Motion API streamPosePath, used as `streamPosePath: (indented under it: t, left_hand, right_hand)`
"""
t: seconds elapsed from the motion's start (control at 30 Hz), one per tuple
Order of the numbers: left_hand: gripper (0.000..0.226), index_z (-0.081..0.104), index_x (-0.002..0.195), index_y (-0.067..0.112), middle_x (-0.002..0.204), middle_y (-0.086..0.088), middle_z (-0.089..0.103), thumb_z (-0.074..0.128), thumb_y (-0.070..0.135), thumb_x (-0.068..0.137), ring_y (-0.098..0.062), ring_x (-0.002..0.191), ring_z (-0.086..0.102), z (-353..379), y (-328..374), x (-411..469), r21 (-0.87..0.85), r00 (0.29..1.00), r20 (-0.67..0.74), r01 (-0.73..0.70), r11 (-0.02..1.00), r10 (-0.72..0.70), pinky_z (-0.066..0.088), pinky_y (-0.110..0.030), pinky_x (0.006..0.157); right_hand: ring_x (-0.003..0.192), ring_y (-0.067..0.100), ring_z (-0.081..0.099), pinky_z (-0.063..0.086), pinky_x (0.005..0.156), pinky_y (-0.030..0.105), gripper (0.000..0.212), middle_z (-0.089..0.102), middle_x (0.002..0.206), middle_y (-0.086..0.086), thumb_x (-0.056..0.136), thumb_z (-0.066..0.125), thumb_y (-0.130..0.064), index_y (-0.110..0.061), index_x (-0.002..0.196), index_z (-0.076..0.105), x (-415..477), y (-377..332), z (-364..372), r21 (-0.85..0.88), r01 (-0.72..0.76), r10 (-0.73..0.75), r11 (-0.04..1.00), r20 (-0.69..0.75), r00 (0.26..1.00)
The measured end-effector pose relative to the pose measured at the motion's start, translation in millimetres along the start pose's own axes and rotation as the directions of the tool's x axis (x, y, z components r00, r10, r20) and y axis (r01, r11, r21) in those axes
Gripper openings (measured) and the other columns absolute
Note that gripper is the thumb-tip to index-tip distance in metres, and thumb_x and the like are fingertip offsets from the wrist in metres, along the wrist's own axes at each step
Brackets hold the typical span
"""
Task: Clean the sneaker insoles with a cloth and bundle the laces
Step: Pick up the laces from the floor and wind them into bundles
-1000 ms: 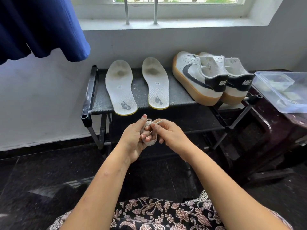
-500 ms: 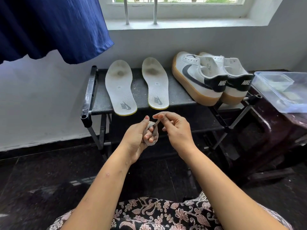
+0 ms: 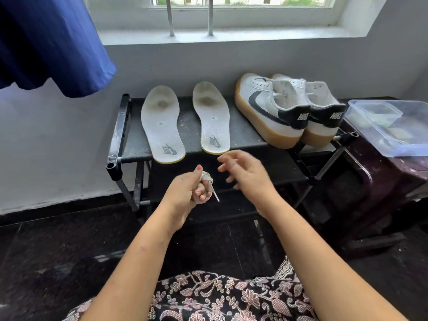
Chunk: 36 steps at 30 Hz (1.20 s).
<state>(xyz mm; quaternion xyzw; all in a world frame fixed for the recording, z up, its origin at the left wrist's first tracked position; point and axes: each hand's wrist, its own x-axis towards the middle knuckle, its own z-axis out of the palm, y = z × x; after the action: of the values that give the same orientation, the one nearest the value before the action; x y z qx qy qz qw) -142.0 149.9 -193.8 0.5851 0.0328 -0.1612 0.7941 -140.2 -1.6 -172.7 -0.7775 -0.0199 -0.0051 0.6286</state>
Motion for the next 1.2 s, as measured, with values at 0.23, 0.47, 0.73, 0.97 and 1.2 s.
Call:
streamPosePath:
  t: [0.23, 0.47, 0.73, 0.97, 1.2]
  left_hand:
    - [0.043, 0.050, 0.067, 0.008, 0.047, 0.002, 0.038, 0.037, 0.032, 0.100, -0.009, 0.046, 0.043, 0.2, -7.4, 5.3, 0.044, 0.998, 0.051, -0.026, 0.999, 0.024, 0.036, -0.026, 0.063]
    - [0.042, 0.058, 0.074, 0.006, 0.050, -0.001, 0.043, 0.037, 0.031, 0.101, -0.012, 0.051, 0.045, -2.1, -6.9, 5.2, 0.070, 0.999, 0.037, -0.022, 0.997, 0.020, 0.040, -0.026, 0.065]
    - [0.034, 0.058, 0.081, 0.008, 0.052, 0.003, 0.049, 0.042, 0.032, 0.100, -0.010, 0.051, 0.050, 13.8, -14.1, 0.2, 0.419, 0.997, -0.052, -0.036, 0.907, 0.063, 0.046, -0.023, 0.061]
    - [0.031, 0.059, 0.076, 0.006, 0.057, 0.002, 0.053, 0.049, 0.028, 0.096, -0.015, 0.059, 0.053, 24.3, -21.5, -31.4, 0.408, 0.977, -0.164, -0.060, 0.911, 0.138, 0.047, -0.030, 0.064]
    - [0.024, 0.057, 0.089, 0.004, 0.067, -0.007, 0.061, 0.050, 0.025, 0.097, -0.021, 0.062, 0.057, 6.4, -29.7, -76.2, 0.172, 0.968, -0.248, 0.018, 0.985, 0.026, 0.047, -0.032, 0.062]
  right_hand:
    - [0.075, -0.004, 0.059, 0.047, 0.070, 0.014, 0.030, 0.067, 0.099, -0.009, 0.083, 0.070, -0.020, -0.028, 0.112, 0.066, -5.3, 10.2, 10.1, -0.192, 0.038, 0.007, 0.981, 0.226, 0.974]
    - [0.075, 0.018, 0.068, 0.056, 0.070, 0.022, 0.034, 0.071, 0.094, -0.003, 0.080, 0.071, -0.005, -0.021, 0.109, 0.070, -3.4, 10.4, 6.8, -0.191, 0.059, -0.025, 0.980, 0.176, 0.984]
    - [0.082, 0.003, 0.060, 0.047, 0.078, 0.014, 0.035, 0.067, 0.100, -0.004, 0.084, 0.063, -0.001, -0.021, 0.112, 0.069, -7.3, 8.8, -7.0, -0.487, 0.113, -0.053, 0.866, 0.136, 0.989]
    - [0.102, 0.012, 0.061, 0.050, 0.093, 0.028, 0.042, 0.067, 0.109, 0.004, 0.083, 0.048, 0.007, -0.015, 0.112, 0.068, -43.9, -5.7, 10.2, -0.509, 0.108, -0.148, 0.854, -0.039, 0.988]
    - [0.083, 0.005, 0.063, 0.053, 0.080, 0.022, 0.037, 0.067, 0.113, -0.007, 0.083, 0.067, -0.011, -0.027, 0.116, 0.067, -78.3, -12.2, 22.5, -0.258, -0.064, 0.122, 0.964, 0.215, 0.969]
